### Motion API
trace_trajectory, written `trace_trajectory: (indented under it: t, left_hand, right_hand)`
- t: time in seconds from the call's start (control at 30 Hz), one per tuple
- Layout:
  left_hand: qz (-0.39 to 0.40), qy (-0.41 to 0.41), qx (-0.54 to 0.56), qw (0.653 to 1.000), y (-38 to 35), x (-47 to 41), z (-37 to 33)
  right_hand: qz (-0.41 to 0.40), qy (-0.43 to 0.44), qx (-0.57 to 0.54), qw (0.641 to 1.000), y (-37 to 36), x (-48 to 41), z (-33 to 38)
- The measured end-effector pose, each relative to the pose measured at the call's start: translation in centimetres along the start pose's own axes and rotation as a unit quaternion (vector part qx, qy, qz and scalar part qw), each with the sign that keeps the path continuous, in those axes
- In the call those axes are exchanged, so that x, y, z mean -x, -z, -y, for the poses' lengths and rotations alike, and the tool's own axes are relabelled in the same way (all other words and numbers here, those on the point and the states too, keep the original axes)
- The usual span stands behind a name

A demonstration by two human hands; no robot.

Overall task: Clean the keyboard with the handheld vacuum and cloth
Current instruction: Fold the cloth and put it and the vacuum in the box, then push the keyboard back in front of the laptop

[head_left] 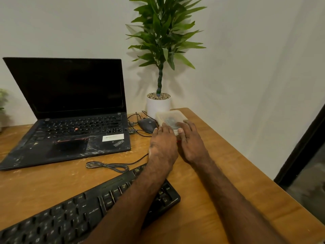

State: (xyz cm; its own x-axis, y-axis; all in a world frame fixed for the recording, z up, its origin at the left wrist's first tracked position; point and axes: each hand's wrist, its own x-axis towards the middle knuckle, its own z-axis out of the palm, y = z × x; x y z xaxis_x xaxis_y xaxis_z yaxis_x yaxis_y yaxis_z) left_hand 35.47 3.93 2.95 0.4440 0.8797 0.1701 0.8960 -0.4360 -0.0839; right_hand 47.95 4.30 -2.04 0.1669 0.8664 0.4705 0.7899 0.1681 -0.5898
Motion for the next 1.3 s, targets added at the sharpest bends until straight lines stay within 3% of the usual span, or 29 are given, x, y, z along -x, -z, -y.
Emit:
trace_trajectory:
  t: [0.23,0.47,0.57,0.67,0.8,0.93,1.1,1.3]
  left_hand:
    - [0.024,0.011,0.023,0.999,0.3,0.0,0.1]
    - [0.002,0.032,0.067,0.997,0.0,4.7,1.9]
    - [-0.039,0.032,0.094,0.994,1.3,8.1,3.0]
    - [-0.082,0.033,0.123,0.988,2.9,12.7,4.5]
    - [-0.093,0.029,0.170,0.981,4.3,19.7,6.8]
    - [-0.097,0.075,0.190,0.974,4.2,27.1,10.4]
    - [-0.110,0.184,0.177,0.961,4.2,35.1,16.6]
    - [-0.103,0.275,0.161,0.942,2.1,40.9,21.2]
  right_hand:
    - [-0.012,0.019,0.054,0.998,-0.1,0.1,-0.1]
    - [-0.216,-0.058,-0.042,0.974,1.5,3.2,2.6]
    - [-0.236,-0.074,-0.045,0.968,2.0,5.4,4.2]
    - [-0.182,-0.066,-0.084,0.977,2.1,8.2,6.6]
    - [-0.019,-0.083,-0.144,0.986,2.2,11.3,9.0]
    - [0.100,-0.093,-0.096,0.986,2.1,13.7,10.2]
    - [0.177,-0.057,-0.052,0.981,1.7,15.1,10.7]
    - [0.205,-0.057,-0.028,0.977,2.3,16.0,11.1]
